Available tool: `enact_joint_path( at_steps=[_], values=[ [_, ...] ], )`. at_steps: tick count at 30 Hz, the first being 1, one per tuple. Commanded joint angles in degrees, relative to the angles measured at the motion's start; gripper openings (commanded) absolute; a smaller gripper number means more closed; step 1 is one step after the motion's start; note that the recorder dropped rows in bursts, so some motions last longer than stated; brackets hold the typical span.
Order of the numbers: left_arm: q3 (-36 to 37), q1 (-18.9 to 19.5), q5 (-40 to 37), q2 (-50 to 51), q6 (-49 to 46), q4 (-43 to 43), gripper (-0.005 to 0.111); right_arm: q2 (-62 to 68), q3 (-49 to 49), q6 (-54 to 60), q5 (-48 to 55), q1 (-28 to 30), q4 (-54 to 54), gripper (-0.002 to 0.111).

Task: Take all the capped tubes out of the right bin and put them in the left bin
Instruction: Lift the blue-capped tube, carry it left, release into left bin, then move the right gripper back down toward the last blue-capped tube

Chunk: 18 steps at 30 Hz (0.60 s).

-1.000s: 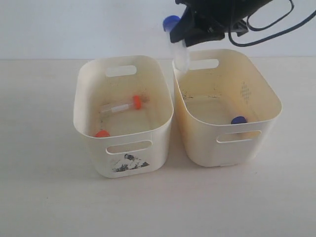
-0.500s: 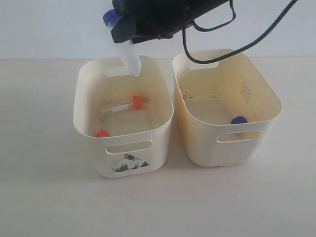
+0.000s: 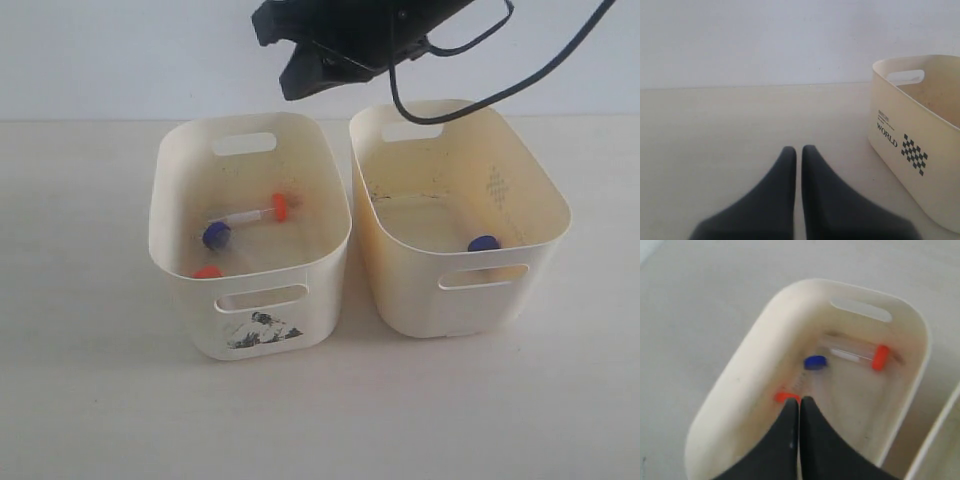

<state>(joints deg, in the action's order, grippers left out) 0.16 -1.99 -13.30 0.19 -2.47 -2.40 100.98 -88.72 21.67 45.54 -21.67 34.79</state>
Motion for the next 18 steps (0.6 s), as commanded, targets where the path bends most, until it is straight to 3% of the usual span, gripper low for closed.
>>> enact_joint_path(
  at_steps=[1,8,18],
  values=[
    [-0.2,0.0,0.4,-0.2,0.5,0.1,0.004,-2.1,0.0,-18.1,2.1,0.0,-19.0,0.0],
    [-0.2,0.0,0.4,-0.2,0.5,0.1,0.004,-2.5,0.0,-34.0,9.8,0.0,-36.9,0.0],
    [-0.2,0.0,0.4,-0.2,0.5,0.1,0.004,-2.5,0.0,-42.1,18.0,-0.1,-48.6,0.0]
  ],
)
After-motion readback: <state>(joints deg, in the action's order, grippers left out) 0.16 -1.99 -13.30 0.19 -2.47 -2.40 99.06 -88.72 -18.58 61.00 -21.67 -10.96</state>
